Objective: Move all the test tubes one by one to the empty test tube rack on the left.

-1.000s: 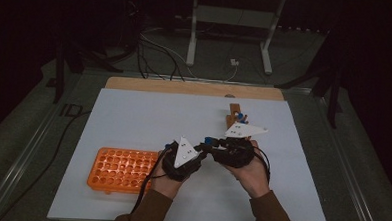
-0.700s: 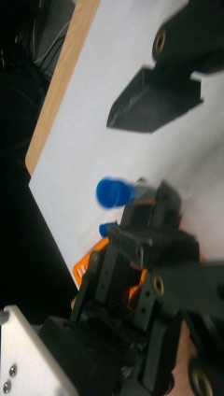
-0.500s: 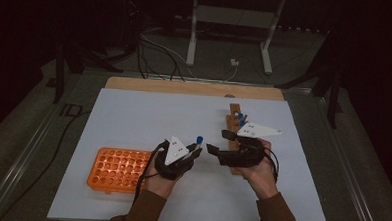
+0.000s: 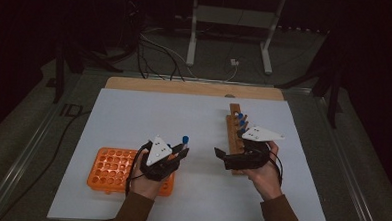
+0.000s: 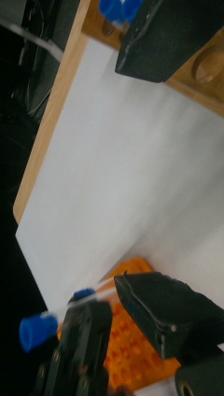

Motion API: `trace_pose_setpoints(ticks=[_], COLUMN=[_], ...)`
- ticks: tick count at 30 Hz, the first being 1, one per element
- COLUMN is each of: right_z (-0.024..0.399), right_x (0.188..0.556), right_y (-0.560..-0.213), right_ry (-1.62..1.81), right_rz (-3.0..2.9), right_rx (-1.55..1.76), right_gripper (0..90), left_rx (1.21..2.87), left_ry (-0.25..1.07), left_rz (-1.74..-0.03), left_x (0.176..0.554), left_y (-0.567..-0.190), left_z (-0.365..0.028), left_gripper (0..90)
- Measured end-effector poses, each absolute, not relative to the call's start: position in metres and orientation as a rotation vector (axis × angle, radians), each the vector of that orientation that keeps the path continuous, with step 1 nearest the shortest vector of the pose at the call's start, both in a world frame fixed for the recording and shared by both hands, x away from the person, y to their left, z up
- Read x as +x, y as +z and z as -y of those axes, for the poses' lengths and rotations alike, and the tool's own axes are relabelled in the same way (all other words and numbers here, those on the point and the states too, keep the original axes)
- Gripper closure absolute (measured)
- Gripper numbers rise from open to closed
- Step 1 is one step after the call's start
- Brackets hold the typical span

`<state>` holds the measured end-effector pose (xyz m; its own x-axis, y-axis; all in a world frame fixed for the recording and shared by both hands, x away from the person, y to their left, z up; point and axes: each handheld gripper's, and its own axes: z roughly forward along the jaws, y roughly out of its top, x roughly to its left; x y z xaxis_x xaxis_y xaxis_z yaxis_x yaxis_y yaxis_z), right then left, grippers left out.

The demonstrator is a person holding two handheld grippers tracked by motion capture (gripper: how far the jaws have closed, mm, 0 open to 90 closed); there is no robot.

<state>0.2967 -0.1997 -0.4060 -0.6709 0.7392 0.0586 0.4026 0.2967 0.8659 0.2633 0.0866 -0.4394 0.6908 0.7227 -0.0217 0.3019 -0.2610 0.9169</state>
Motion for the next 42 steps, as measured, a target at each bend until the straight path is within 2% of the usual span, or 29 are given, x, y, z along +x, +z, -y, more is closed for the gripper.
trace_pose_setpoints(ticks=[15,27,42], right_z=[0.211,0.214,0.218], right_x=[0.296,0.296,0.295], right_y=[-0.409,-0.410,-0.412], right_ry=[1.310,1.303,1.306], right_rz=[-2.186,-2.179,-2.179], right_rx=[1.049,1.059,1.067], right_gripper=[1.0,0.3,0.3], left_rx=[1.824,1.828,1.936], left_ry=[0.497,0.495,0.491], left_rz=[-0.871,-0.904,-0.975], left_x=[0.259,0.256,0.258], left_y=[-0.451,-0.463,-0.477], left_z=[-0.113,-0.119,-0.116], left_gripper=[77.0,77.0,77.0])
